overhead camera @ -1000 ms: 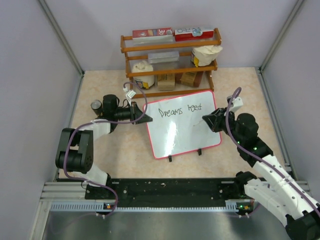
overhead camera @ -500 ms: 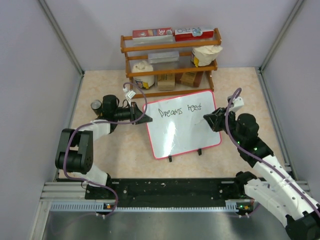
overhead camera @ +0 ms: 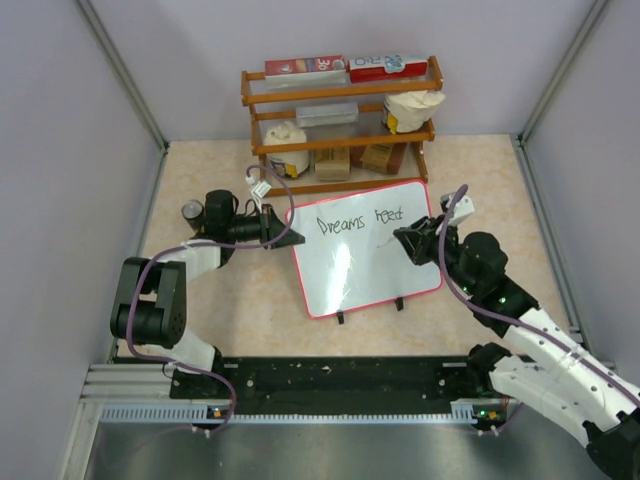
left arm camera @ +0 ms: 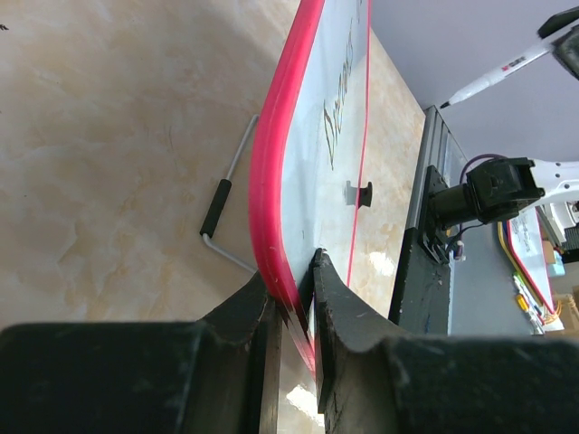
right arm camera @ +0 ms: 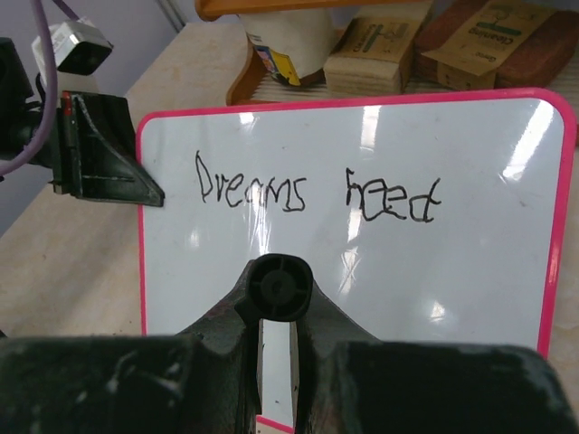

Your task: Write a sentence on the whiteboard

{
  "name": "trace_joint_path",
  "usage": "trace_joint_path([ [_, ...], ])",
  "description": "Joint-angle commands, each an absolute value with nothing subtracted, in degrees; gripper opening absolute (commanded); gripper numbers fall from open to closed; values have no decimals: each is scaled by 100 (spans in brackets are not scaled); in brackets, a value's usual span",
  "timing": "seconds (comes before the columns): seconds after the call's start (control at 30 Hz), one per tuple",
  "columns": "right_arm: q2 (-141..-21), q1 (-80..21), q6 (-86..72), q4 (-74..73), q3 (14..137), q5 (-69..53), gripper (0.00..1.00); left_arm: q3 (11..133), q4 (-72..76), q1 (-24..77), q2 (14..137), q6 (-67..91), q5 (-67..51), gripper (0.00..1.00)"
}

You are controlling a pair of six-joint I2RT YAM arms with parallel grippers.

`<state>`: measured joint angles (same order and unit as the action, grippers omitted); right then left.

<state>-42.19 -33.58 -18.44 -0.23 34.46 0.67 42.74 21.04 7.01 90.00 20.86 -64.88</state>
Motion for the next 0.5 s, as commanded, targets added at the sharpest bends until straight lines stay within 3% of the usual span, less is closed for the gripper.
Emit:
trace_joint_path([
  [0.0,-4341,-3743,-1767,1158,3375,369,0,4104,2153,703,8982,1494,-5994,0],
  [0.47,-5817,-4798,-1758,2899,3516,817,0,4175,2127,703,9053,1459,-6021,0],
])
